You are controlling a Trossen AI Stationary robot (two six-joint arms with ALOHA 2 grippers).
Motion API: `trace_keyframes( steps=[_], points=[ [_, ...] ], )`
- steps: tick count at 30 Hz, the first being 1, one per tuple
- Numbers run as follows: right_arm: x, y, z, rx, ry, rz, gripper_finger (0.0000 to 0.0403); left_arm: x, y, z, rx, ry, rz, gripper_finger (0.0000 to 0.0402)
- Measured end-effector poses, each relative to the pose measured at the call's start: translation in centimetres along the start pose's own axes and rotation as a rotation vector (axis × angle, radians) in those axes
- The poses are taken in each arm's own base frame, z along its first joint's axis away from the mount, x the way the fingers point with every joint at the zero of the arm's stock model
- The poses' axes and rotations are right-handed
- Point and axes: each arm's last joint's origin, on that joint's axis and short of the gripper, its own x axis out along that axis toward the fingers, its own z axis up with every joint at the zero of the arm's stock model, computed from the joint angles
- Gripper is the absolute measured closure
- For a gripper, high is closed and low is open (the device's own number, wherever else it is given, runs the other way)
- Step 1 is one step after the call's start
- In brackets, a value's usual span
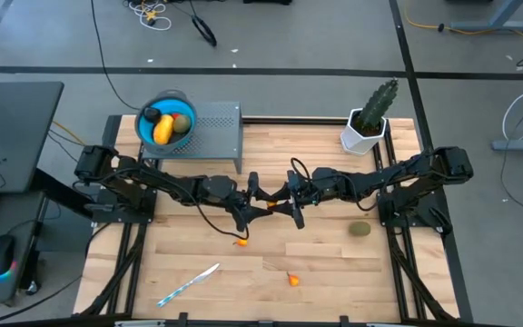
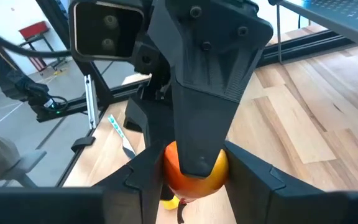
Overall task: Pick & Place Fruit
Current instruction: Put the orange pear into the blue strainer bowl on the shelf
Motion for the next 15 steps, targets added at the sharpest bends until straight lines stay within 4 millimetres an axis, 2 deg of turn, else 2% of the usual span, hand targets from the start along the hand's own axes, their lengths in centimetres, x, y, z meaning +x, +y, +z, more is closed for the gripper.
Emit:
trace_keyframes(
  steps=[8, 15],
  points=[
    [0.00, -0.06, -0.17, -0.010, 0.017, -0.007, 0.0247, 0.00, -0.02, 0.02, 0.000, -0.007, -0.007, 0.0227],
    [-0.01, -0.06, -0.16, -0.010, 0.014, -0.007, 0.0247, 0.00, -0.02, 0.03, -0.004, -0.008, -0.006, 0.0239]
  ],
)
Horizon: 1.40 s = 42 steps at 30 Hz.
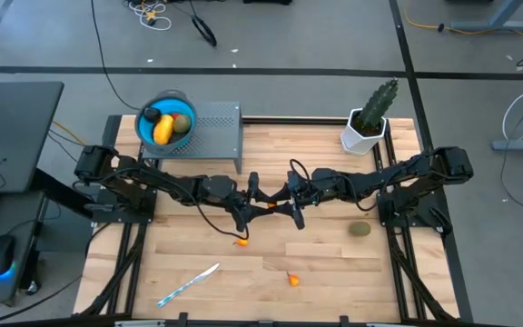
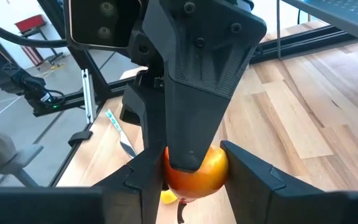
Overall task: Pick & Place Fruit
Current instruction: Put the orange pear into the blue strainer bowl on the shelf
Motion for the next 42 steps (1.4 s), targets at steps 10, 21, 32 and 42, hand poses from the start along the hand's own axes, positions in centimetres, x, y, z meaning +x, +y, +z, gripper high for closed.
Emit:
trace_keyframes(
  steps=[10, 21, 32, 42],
  points=[
    [-0.02, 0.06, 0.20, -0.004, -0.025, 0.007, 0.0247, 0.00, 0.01, 0.01, 0.000, 0.001, -0.001, 0.0239],
    [-0.04, 0.16, 0.64, -0.054, -0.065, 0.014, 0.0232, 0.01, -0.23, -0.19, 0.018, 0.020, -0.017, 0.0240],
    [-0.04, 0.19, 0.70, -0.055, -0.072, 0.016, 0.0224, 0.01, -0.22, -0.24, 0.045, 0.032, -0.011, 0.0262],
    [-0.05, 0.24, 0.70, -0.074, -0.064, 0.045, 0.0223, -0.68, -0.87, -0.30, -0.251, 0.240, 0.065, 0.0277]
  ],
)
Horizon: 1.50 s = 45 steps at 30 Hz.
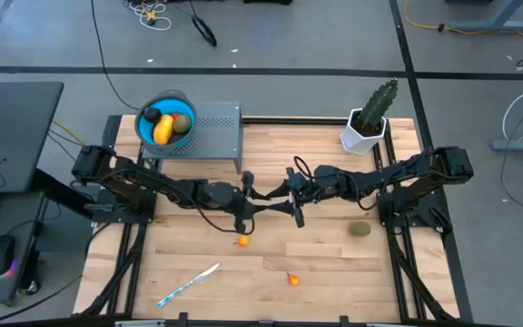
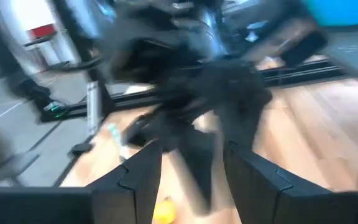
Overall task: Pick & Place Fruit
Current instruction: Put the orange pear into the blue strainer bowl on the shelf
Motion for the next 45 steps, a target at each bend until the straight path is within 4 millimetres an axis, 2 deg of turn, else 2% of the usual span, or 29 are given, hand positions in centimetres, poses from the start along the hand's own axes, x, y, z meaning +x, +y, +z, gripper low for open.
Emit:
trace_keyframes(
  steps=[2, 4, 8, 11, 14, 16, 21, 24, 26, 30, 35, 41, 45],
  points=[
    [0.0, 0.2, -0.1, -0.019, 0.012, 0.040, 0.0223, -0.7, -0.4, -0.5, -0.123, 0.131, 0.028, 0.0271],
    [0.0, 0.3, -0.1, -0.047, 0.017, 0.064, 0.0223, -1.3, -0.9, -1.5, -0.250, 0.229, -0.022, 0.0264],
    [0.0, 0.2, -0.1, -0.060, 0.015, 0.061, 0.0223, -2.1, -2.9, -4.2, -0.443, 0.277, -0.173, 0.0247],
    [0.0, 0.3, -0.1, -0.053, 0.018, 0.068, 0.0223, -2.8, -3.8, -6.8, -0.486, 0.291, -0.054, 0.0232],
    [0.0, 0.3, -0.1, -0.051, 0.022, 0.070, 0.0223, -3.6, -3.4, -8.4, -0.529, 0.281, 0.092, 0.0218],
    [0.0, 0.3, -0.1, -0.051, 0.022, 0.070, 0.0223, -4.1, -3.2, -8.6, -0.555, 0.254, 0.093, 0.0210],
    [0.0, 0.3, -0.2, -0.049, 0.023, 0.069, 0.0223, -5.0, -3.4, -9.2, -0.598, 0.227, -0.048, 0.0189],
    [0.0, 0.3, -0.3, -0.046, 0.037, 0.066, 0.0223, -5.3, -3.9, -9.0, -0.639, 0.158, -0.113, 0.0175],
    [0.0, 0.3, -0.3, -0.045, 0.042, 0.066, 0.0223, -5.5, -4.5, -9.4, -0.637, 0.177, -0.128, 0.0164],
    [0.0, 0.3, -0.4, -0.044, 0.044, 0.064, 0.0223, -6.3, -5.4, -10.6, -0.605, 0.248, -0.060, 0.0146],
    [0.0, 0.3, -0.4, -0.044, 0.044, 0.063, 0.0223, -6.9, -5.5, -11.9, -0.584, 0.280, 0.063, 0.0126],
    [0.0, 0.3, -0.4, -0.044, 0.044, 0.063, 0.0223, -6.9, -5.4, -11.8, -0.575, 0.256, 0.070, 0.0107],
    [0.0, 0.3, -0.4, -0.043, 0.052, 0.061, 0.0223, -6.8, -5.1, -11.2, -0.646, 0.191, 0.065, 0.0099]
  ],
)
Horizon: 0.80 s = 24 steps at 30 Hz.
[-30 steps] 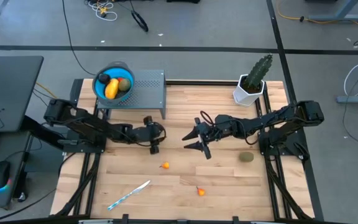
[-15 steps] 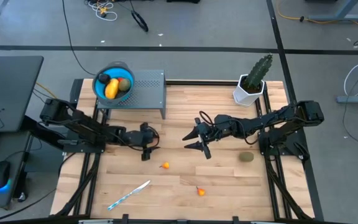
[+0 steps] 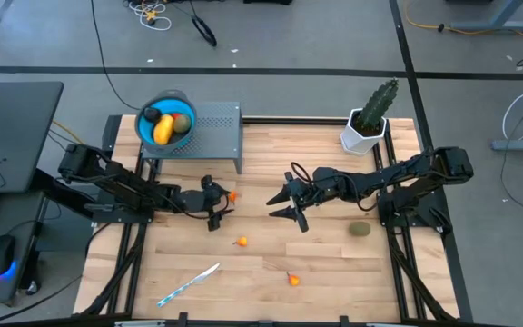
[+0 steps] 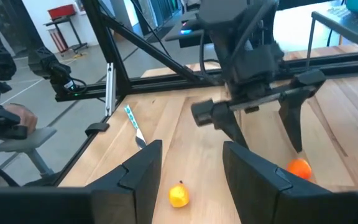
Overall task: Pick & Place Fruit
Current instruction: Put the orange pear into the blue strainer bowl on the shelf
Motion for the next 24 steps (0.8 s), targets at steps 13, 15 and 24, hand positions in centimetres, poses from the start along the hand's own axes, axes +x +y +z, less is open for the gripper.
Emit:
trace_keyframes(
  steps=[13, 15, 24],
  points=[
    [0.0, 0.0, -0.1, 0.002, 0.009, -0.002, 0.0223, 0.0, 0.3, -0.1, 0.001, -0.002, 0.083, 0.0097],
    [0.0, 0.0, -0.1, 0.002, 0.009, -0.002, 0.0223, 0.0, 0.2, -0.1, 0.029, -0.001, 0.065, 0.0097],
    [0.0, 0.0, -0.1, 0.002, 0.010, -0.002, 0.0223, -1.1, 0.8, -2.3, 0.053, 0.002, -0.006, 0.0101]
  ],
)
